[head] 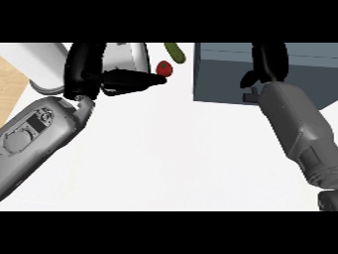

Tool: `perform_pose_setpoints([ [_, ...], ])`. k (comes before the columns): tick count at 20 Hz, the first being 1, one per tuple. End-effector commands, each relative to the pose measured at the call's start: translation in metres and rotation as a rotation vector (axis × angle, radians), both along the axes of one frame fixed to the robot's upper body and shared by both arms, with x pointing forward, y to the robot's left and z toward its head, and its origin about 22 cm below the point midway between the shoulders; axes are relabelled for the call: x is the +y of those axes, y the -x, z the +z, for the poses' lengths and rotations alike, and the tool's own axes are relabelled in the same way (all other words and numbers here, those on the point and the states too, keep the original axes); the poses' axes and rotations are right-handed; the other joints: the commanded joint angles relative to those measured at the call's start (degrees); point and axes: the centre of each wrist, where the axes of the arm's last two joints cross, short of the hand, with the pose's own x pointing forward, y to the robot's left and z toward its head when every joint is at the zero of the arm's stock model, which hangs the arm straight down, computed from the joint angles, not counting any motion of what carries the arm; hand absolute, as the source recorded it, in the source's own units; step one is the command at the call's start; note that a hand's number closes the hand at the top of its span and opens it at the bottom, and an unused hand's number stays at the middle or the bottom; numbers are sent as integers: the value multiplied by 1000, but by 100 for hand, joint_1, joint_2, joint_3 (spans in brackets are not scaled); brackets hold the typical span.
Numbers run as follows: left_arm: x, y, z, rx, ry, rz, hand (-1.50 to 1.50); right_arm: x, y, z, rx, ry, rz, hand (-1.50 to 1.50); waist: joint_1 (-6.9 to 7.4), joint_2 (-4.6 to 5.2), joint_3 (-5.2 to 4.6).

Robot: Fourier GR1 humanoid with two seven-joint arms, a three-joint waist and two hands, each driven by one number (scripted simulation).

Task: Pick up the can, place it into the drawer and close the drawer

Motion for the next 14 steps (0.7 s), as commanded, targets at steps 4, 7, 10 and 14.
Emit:
perform_pose_setpoints([
  [4,17,10,-6,-3,-9,-8,-150,25,-9,17,-50,-144,51,-150,127,31,25],
  [7,11,8,-4,1,1,-11,-150,26,-13,32,-86,-268,123,-150,115,69,45],
  [10,20,10,-9,8,-8,-1,-150,39,-16,40,-91,-358,156,-150,67,20,33],
  [14,16,15,-17,-2,10,11,-150,47,-18,47,-86,-510,221,-150,16,-10,31],
])
